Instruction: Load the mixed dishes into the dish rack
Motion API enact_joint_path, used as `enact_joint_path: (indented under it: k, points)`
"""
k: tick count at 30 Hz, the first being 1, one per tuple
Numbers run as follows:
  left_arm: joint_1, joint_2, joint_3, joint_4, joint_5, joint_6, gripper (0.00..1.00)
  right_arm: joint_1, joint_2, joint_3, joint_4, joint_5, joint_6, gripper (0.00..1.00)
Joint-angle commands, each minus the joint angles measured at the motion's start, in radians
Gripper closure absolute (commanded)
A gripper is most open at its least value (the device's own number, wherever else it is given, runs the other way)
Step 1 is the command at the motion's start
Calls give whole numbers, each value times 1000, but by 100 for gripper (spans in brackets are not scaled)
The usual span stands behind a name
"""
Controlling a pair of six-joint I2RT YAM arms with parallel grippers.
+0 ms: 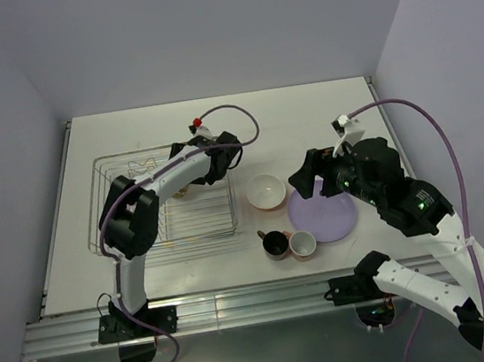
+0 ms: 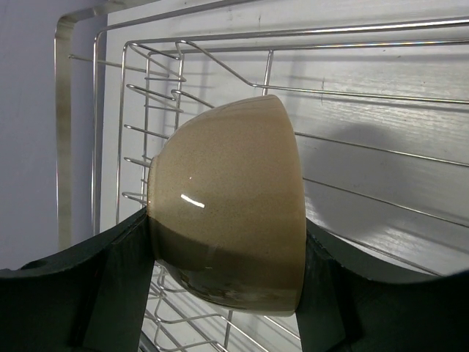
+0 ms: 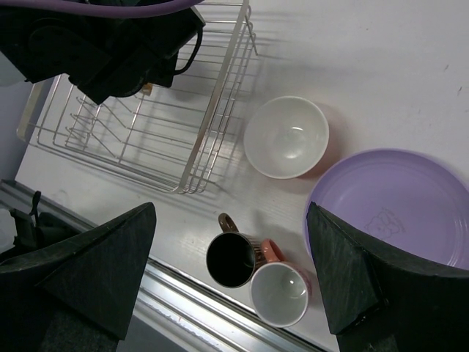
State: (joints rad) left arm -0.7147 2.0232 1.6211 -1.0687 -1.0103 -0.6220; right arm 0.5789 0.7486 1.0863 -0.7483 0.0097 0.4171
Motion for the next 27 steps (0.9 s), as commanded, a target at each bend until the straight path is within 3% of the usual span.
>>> enact_joint_path:
  k: [1, 5, 8, 10, 14, 17, 27]
  points:
    - [12, -3, 39, -16, -80, 8, 100, -11, -15, -8, 13, -5, -17, 9]
    - [20, 11, 36, -4, -73, 16, 99, -13, -18, -11, 13, -31, -17, 9]
    - [20, 19, 33, 10, -63, 27, 87, -14, -20, -11, 13, -31, -17, 9]
    - [20, 23, 34, 16, -57, 30, 85, -14, -18, -9, 13, -34, -15, 9]
    - [21, 25, 31, 27, -45, 41, 55, -14, -18, -11, 15, -33, -17, 9]
    - [21, 23, 26, 33, -40, 42, 41, -14, -17, -11, 15, -39, -15, 9]
    - [15, -15, -13, 90, 19, 82, 20, -16, -12, -14, 24, -48, -17, 9]
